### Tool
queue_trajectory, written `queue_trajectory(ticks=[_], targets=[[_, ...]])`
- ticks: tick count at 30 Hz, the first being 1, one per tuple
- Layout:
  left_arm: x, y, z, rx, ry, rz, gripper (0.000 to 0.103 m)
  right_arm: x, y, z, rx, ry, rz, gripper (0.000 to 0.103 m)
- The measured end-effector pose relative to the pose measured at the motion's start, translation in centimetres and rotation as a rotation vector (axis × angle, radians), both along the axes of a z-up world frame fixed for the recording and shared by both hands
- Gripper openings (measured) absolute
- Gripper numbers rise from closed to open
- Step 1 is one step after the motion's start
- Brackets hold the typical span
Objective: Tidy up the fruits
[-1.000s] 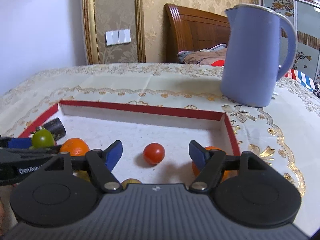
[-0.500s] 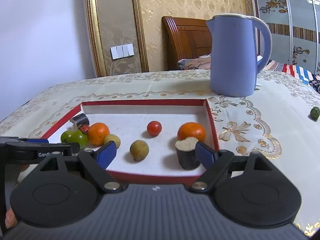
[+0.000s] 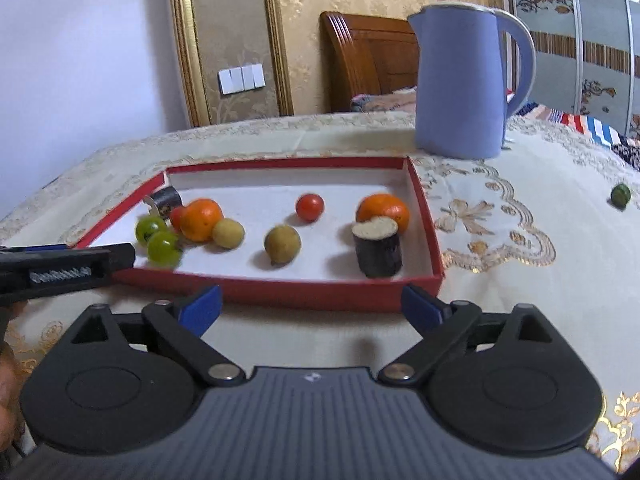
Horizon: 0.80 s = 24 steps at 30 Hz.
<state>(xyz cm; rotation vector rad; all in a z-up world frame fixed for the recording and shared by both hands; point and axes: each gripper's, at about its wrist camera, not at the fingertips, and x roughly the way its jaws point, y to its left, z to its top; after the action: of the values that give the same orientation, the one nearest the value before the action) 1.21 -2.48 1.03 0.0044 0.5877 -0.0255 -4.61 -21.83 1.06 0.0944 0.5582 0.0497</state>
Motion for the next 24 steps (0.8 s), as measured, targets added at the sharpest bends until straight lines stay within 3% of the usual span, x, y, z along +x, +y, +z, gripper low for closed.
queue_trajectory(ticks=[3,8,17,24], targets=[[-0.1,-0.2,-0.5,0.001,0.029,-0.026,0.096,0.1,-0.4,-0.4,0.020,0.016,-0.009,0.097],[-1.2,-1.2,-0.7,0.066,0.001,-0.044,0.096,0.4,-0.5,-0.8,0.029,0.034,-0.011,0.097],[-0.9,-0.9,-1.2,0.037,0.047,-0.050,0.096,0.8,-0.7,-1.1,0.032,0.063,-0.037,0.099],[-1.3,-1.0,-1.3,0.036,0.029,-0.065,0.096,1.1,-0.5,-1.4,0.018,0.085,-0.033,0.101]])
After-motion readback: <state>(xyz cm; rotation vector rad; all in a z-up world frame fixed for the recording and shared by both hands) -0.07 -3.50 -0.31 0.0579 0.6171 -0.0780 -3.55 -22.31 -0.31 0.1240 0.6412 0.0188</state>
